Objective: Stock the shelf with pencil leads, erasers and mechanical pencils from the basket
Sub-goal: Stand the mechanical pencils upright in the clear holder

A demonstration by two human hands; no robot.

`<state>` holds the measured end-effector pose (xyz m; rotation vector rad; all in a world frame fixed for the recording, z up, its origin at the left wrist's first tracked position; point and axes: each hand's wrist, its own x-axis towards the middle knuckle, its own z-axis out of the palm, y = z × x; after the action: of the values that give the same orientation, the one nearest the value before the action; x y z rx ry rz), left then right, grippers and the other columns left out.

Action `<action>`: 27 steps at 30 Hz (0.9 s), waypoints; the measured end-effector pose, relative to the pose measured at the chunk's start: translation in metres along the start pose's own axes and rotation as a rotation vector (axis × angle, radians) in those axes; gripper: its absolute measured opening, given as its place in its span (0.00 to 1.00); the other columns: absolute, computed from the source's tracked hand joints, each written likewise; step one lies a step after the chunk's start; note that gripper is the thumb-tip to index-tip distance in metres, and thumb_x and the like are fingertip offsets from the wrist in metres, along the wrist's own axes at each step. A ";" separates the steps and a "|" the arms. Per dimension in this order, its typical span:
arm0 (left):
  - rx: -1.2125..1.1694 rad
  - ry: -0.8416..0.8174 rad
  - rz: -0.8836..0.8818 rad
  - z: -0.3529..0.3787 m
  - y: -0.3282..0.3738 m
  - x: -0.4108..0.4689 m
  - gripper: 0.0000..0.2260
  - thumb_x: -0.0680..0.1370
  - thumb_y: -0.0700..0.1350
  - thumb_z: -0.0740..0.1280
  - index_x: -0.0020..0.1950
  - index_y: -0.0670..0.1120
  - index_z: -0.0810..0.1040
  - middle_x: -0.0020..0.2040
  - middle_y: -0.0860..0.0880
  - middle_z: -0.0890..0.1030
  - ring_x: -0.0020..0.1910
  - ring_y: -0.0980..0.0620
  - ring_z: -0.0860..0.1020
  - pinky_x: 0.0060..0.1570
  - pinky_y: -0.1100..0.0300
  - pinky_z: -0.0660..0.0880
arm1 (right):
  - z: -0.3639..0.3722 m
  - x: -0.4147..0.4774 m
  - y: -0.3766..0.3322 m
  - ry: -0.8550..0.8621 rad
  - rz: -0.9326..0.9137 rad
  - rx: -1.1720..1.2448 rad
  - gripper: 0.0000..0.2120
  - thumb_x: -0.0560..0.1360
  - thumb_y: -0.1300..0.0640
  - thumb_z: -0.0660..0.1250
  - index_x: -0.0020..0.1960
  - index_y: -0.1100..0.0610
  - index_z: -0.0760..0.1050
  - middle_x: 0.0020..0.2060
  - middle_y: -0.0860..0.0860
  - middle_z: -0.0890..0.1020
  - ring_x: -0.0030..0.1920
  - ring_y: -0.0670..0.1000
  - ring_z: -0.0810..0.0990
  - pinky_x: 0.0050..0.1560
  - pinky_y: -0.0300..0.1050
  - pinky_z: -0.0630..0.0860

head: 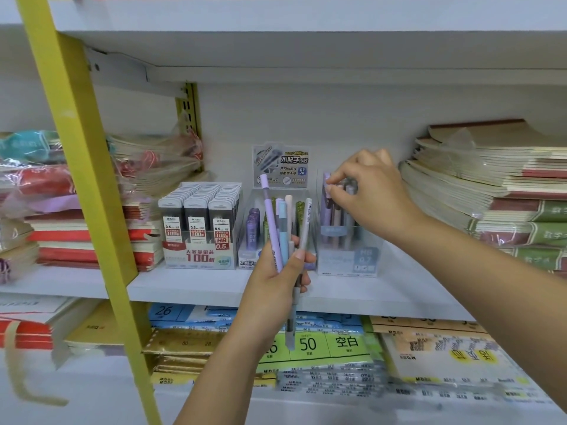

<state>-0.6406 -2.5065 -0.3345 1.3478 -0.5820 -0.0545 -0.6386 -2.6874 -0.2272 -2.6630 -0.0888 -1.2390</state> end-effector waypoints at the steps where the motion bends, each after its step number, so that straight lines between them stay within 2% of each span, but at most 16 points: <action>1: 0.002 -0.003 0.003 0.000 0.000 -0.001 0.06 0.84 0.46 0.61 0.59 0.51 0.74 0.40 0.56 0.83 0.33 0.59 0.76 0.36 0.68 0.75 | -0.002 0.000 0.000 -0.016 0.004 -0.017 0.07 0.76 0.49 0.68 0.50 0.49 0.81 0.47 0.44 0.73 0.56 0.49 0.65 0.54 0.43 0.63; 4: 0.006 -0.015 0.012 -0.001 0.003 -0.003 0.05 0.83 0.46 0.61 0.58 0.52 0.74 0.40 0.56 0.83 0.34 0.59 0.76 0.37 0.69 0.75 | -0.011 -0.006 -0.006 0.014 -0.009 -0.007 0.11 0.77 0.50 0.65 0.58 0.48 0.79 0.48 0.43 0.73 0.56 0.48 0.66 0.53 0.40 0.61; 7: 0.006 -0.053 0.017 -0.003 0.006 -0.005 0.05 0.83 0.46 0.61 0.59 0.50 0.74 0.42 0.55 0.83 0.35 0.57 0.75 0.39 0.67 0.75 | -0.019 -0.032 -0.017 0.128 0.047 0.268 0.13 0.78 0.51 0.65 0.62 0.48 0.76 0.45 0.42 0.77 0.48 0.43 0.72 0.46 0.32 0.66; 10: 0.046 -0.094 0.022 -0.004 0.007 -0.008 0.06 0.83 0.47 0.62 0.59 0.50 0.74 0.44 0.54 0.83 0.35 0.57 0.75 0.39 0.68 0.74 | -0.017 -0.060 -0.030 -0.092 0.236 0.690 0.16 0.76 0.51 0.67 0.63 0.45 0.74 0.42 0.44 0.81 0.42 0.38 0.77 0.42 0.28 0.72; 12: 0.072 -0.135 0.028 -0.003 0.008 -0.011 0.05 0.83 0.48 0.62 0.58 0.53 0.75 0.45 0.54 0.82 0.36 0.57 0.75 0.40 0.68 0.74 | -0.011 -0.068 -0.033 -0.207 0.307 0.822 0.17 0.75 0.52 0.69 0.62 0.43 0.73 0.41 0.45 0.84 0.44 0.41 0.80 0.48 0.35 0.74; 14: 0.082 -0.158 0.031 -0.002 0.008 -0.013 0.05 0.83 0.49 0.62 0.56 0.55 0.76 0.45 0.55 0.82 0.36 0.57 0.76 0.41 0.68 0.75 | -0.008 -0.072 -0.035 -0.219 0.340 0.885 0.16 0.75 0.56 0.70 0.60 0.43 0.74 0.38 0.45 0.85 0.41 0.42 0.81 0.46 0.41 0.73; 17: 0.058 -0.171 0.001 -0.003 0.007 -0.015 0.05 0.83 0.48 0.62 0.57 0.53 0.75 0.45 0.54 0.83 0.38 0.57 0.77 0.42 0.65 0.76 | -0.008 -0.073 -0.033 -0.156 0.390 0.971 0.15 0.75 0.59 0.70 0.57 0.45 0.74 0.37 0.49 0.85 0.38 0.44 0.81 0.39 0.40 0.73; 20: -0.021 -0.194 -0.047 -0.007 0.006 -0.016 0.07 0.83 0.46 0.61 0.59 0.49 0.75 0.45 0.52 0.84 0.37 0.55 0.77 0.40 0.62 0.75 | -0.013 -0.073 -0.025 -0.081 0.439 1.081 0.12 0.76 0.63 0.67 0.56 0.52 0.72 0.39 0.54 0.86 0.37 0.48 0.83 0.34 0.38 0.76; 23: -0.048 -0.179 -0.061 -0.012 0.006 -0.015 0.07 0.82 0.45 0.62 0.59 0.49 0.76 0.47 0.50 0.84 0.37 0.55 0.76 0.40 0.61 0.75 | -0.020 -0.075 -0.015 -0.089 0.463 1.130 0.10 0.76 0.67 0.66 0.53 0.56 0.69 0.41 0.56 0.86 0.38 0.53 0.84 0.35 0.39 0.78; 27: -0.051 -0.116 -0.058 -0.020 0.006 -0.011 0.08 0.81 0.45 0.63 0.59 0.48 0.75 0.45 0.52 0.84 0.38 0.55 0.76 0.40 0.61 0.76 | -0.022 -0.088 -0.005 -0.177 0.491 1.211 0.11 0.75 0.72 0.64 0.48 0.59 0.67 0.42 0.60 0.85 0.45 0.58 0.85 0.41 0.42 0.81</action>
<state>-0.6435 -2.4825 -0.3352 1.3180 -0.6349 -0.1945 -0.7124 -2.6844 -0.2799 -1.5644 -0.1396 -0.4881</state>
